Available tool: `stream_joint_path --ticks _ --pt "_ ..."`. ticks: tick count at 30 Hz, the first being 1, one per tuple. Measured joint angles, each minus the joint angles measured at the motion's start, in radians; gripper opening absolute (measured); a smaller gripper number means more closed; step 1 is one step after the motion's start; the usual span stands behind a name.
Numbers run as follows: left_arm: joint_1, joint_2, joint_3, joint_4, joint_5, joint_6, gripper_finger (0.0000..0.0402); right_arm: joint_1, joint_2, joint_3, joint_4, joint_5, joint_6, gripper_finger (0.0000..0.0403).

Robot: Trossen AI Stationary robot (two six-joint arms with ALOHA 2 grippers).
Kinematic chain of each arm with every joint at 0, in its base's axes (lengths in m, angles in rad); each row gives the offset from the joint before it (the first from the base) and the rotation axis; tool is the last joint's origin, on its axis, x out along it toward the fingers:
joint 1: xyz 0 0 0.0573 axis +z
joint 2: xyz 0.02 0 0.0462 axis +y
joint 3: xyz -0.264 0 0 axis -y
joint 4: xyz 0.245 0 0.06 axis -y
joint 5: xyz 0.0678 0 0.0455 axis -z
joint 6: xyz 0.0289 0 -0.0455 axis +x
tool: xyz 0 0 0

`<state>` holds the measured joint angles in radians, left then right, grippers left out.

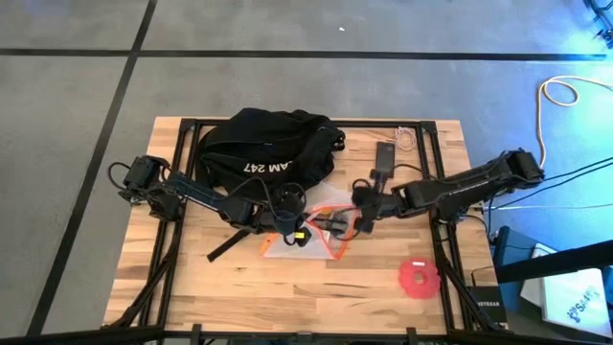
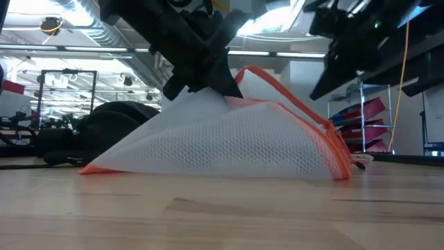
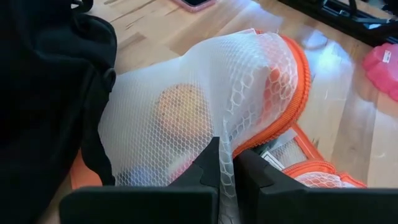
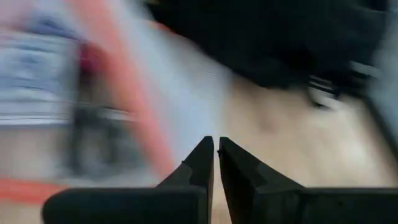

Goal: Unpack backpack
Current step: Put the pink pill organizer into the zipper pouch

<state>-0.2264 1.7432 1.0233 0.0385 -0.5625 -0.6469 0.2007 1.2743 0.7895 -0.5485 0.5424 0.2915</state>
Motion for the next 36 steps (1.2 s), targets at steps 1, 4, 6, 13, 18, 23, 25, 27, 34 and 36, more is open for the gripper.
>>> stream_joint_path --ticks 1,4,6,13,18,23,25,27,34,36 --pt "0.0 0.0 0.0 0.0 0.0 0.0 0.0 -0.019 -0.002 0.0 -0.039 0.055 0.024 0.001" --pt "0.0 0.0 0.0 0.0 -0.002 0.0 0.0 -0.1 -0.003 0.0 -0.139 0.206 0.127 0.001" --pt "0.0 0.0 0.0 0.0 -0.003 0.0 0.0 -0.175 -0.003 0.0 -0.179 0.241 0.142 0.001" --pt "0.0 0.0 0.0 0.0 -0.003 0.0 0.0 -0.52 -0.003 0.0 -0.126 0.174 0.031 0.001" --pt "0.0 0.0 0.0 -0.005 -0.003 0.019 0.0 -0.717 -0.002 -0.071 0.112 0.076 -0.12 0.001" --pt "-0.001 0.0 0.0 -0.006 -0.003 0.031 0.0 -0.85 0.025 -0.173 0.369 -0.091 -0.113 0.0024" --pt "-0.001 0.0 0.0 -0.016 -0.003 0.03 0.0 -0.882 0.038 -0.187 0.408 -0.091 -0.066 0.0046" --pt "-0.001 0.0 0.0 -0.028 -0.004 0.03 0.0 -0.908 0.041 -0.192 0.419 -0.091 -0.034 0.0078" --pt "-0.001 0.0 0.0 -0.037 -0.004 0.027 0.0 -0.948 0.098 -0.192 0.394 -0.081 0.056 0.0215" --pt "-0.001 0.001 -0.001 -0.037 -0.004 0.027 0.0 -0.965 0.138 -0.192 0.392 -0.072 0.094 0.0245"
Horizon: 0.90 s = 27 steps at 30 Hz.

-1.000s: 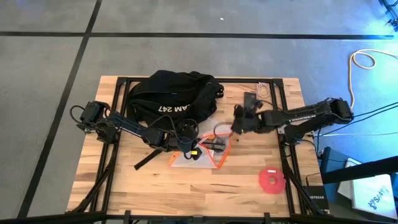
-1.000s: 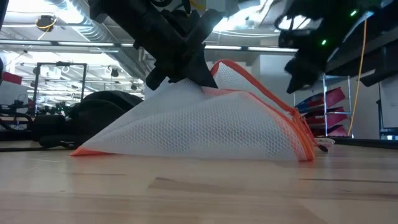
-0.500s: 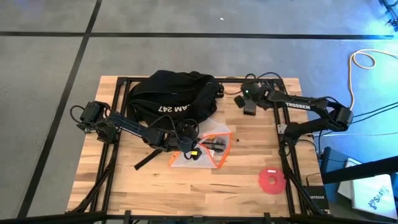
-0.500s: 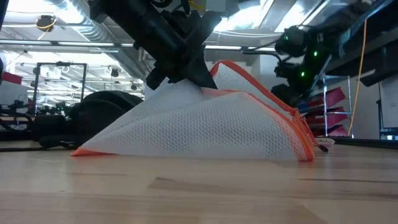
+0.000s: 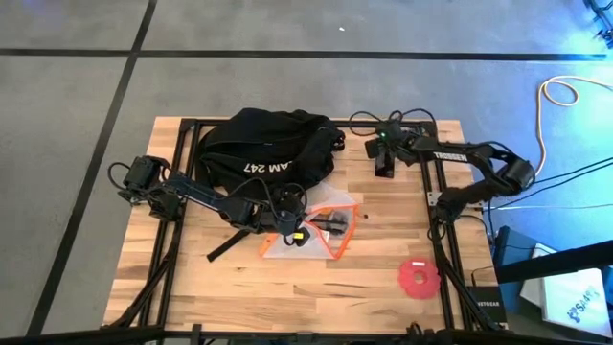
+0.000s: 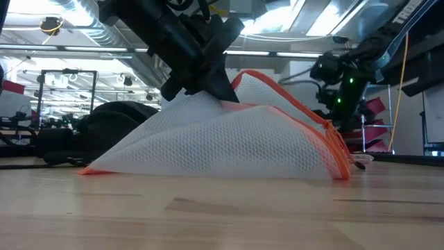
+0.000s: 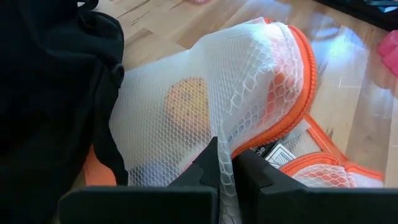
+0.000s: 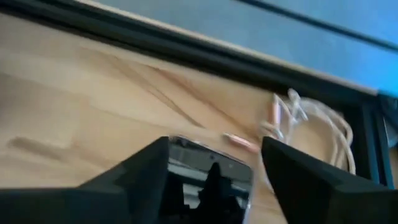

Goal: Unpack backpack
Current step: Put the pink pill organizer into the zipper pouch

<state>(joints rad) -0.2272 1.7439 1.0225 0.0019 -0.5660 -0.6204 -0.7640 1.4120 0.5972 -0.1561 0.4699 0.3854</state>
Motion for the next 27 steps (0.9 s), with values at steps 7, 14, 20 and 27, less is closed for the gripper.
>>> stream_joint_path --ticks 7,14,20,27 --pt "0.001 0.0 0.0 0.001 0.0 0.0 0.0 -0.104 0.15 0.002 0.083 -0.001 0.044 0.0279" --pt "0.001 0.0 0.0 0.002 0.0 0.013 0.0 -0.155 0.205 0.003 0.166 -0.024 0.11 0.0278" --pt "-0.001 0.0 0.0 0.001 0.0 0.015 0.0 -0.161 0.206 0.002 0.162 -0.03 0.167 0.0277" --pt "-0.001 0.0 0.0 0.001 0.0 0.015 0.0 -0.16 0.208 0.001 0.17 -0.033 0.208 0.0277"
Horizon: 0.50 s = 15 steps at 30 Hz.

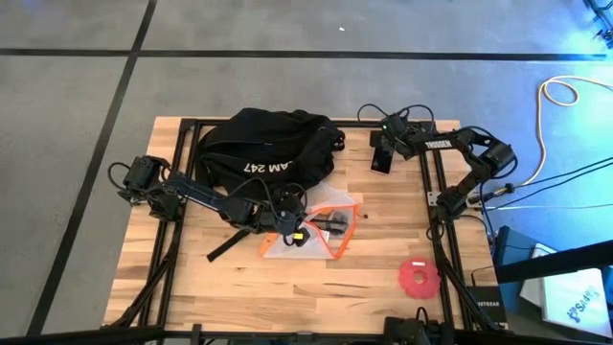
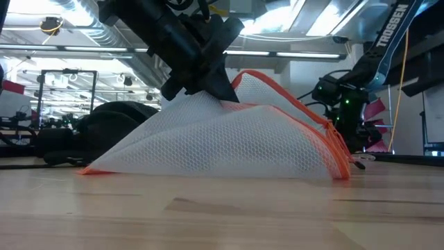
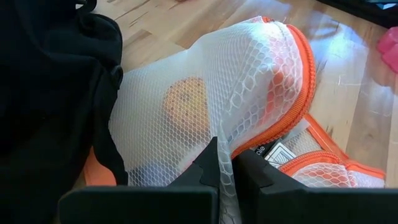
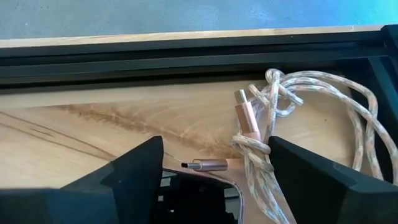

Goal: Unpack backpack
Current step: Put the pink pill organizer into the zipper pouch

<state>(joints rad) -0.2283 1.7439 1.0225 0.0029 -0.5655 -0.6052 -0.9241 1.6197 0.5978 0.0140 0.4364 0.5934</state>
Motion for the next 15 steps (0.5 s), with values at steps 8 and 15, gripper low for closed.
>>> stream_joint_path --ticks 8,15 --pt "0.0 0.0 0.0 0.0 0.0 0.0 0.0 0.0 0.003 -0.002 0.028 -0.008 0.083 0.0277" --pt "0.0 0.0 0.0 0.0 0.0 0.0 0.0 0.001 0.003 -0.002 0.032 0.002 0.132 0.0277"
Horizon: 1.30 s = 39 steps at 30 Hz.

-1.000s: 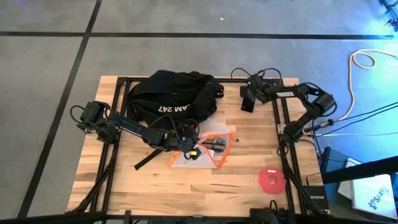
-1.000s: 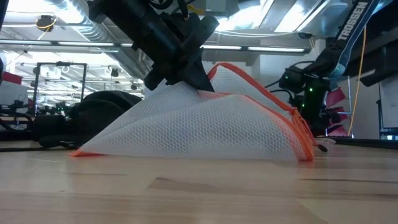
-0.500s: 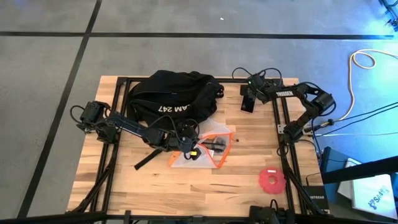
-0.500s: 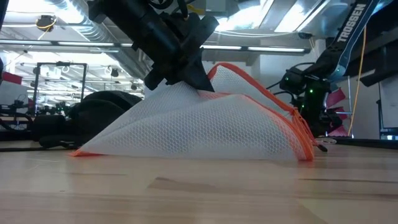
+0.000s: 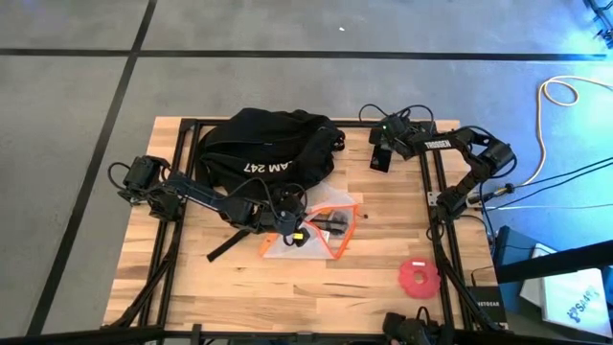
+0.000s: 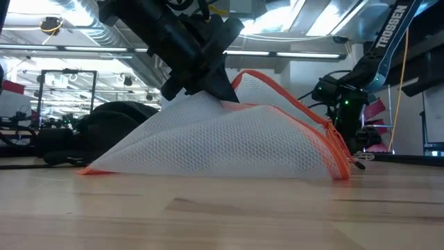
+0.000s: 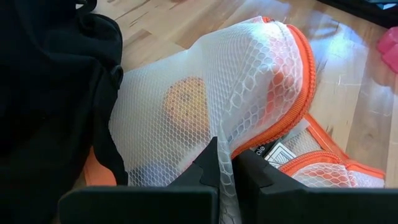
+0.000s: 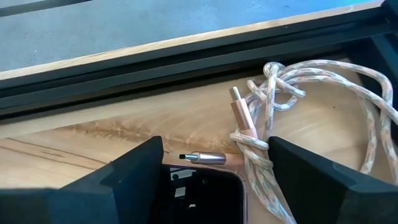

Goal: Unpack backpack
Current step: Put the pink pill organizer into the zipper pouch

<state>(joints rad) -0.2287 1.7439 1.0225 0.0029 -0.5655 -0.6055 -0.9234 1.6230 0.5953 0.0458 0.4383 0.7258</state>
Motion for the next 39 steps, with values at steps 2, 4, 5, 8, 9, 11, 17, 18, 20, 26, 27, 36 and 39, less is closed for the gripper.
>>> stream_joint_path --ticks 2,4,5,8,9,11,17,18,20,26,27,36,39 --pt "0.0 0.0 0.0 0.0 0.0 0.0 0.0 0.0 0.0 0.0 -0.001 0.003 0.0 0.0277" --pt "0.0 0.0 0.0 0.0 0.0 0.0 0.0 0.0 0.0 0.0 -0.001 0.004 0.0 0.0277" --pt "0.0 0.0 0.0 0.0 0.0 0.0 0.0 0.0 0.0 0.0 -0.001 0.004 0.0 0.0277" --pt "0.0 0.0 0.0 0.0 0.0 0.0 0.0 0.0 0.0 0.0 -0.001 0.006 0.0 0.0277" --pt "0.0 0.0 0.0 0.0 0.0 0.0 0.0 0.0 0.0 0.0 -0.001 0.006 -0.001 0.0277" --pt "0.0 0.0 0.0 0.0 0.0 0.0 0.0 0.0 0.0 0.0 -0.001 0.007 -0.001 0.0277" --pt "0.0 0.0 0.0 0.0 0.0 0.0 0.0 0.001 0.0 -0.001 0.002 0.013 -0.002 0.0277" --pt "0.0 0.0 0.0 0.0 0.0 0.0 0.0 0.001 -0.001 -0.003 0.005 0.014 -0.002 0.0277" --pt "0.0 0.0 0.0 0.0 0.0 0.0 0.0 0.001 -0.001 -0.003 0.006 0.015 -0.005 0.0277" --pt "0.0 0.0 0.0 0.0 0.0 0.0 0.0 0.019 -0.001 -0.004 0.01 0.076 -0.027 0.0277" --pt "0.0 0.0 0.0 0.0 0.0 0.0 0.0 0.033 -0.001 -0.005 0.012 0.111 -0.03 0.0277" --pt "0.0 0.0 0.0 0.0 0.0 0.0 0.0 0.226 -0.001 -0.005 0.083 0.422 -0.003 0.0277" --pt "0.0 0.0 0.0 -0.001 0.0 0.0 0.0 0.281 -0.001 -0.005 0.084 0.506 0.043 0.0277"
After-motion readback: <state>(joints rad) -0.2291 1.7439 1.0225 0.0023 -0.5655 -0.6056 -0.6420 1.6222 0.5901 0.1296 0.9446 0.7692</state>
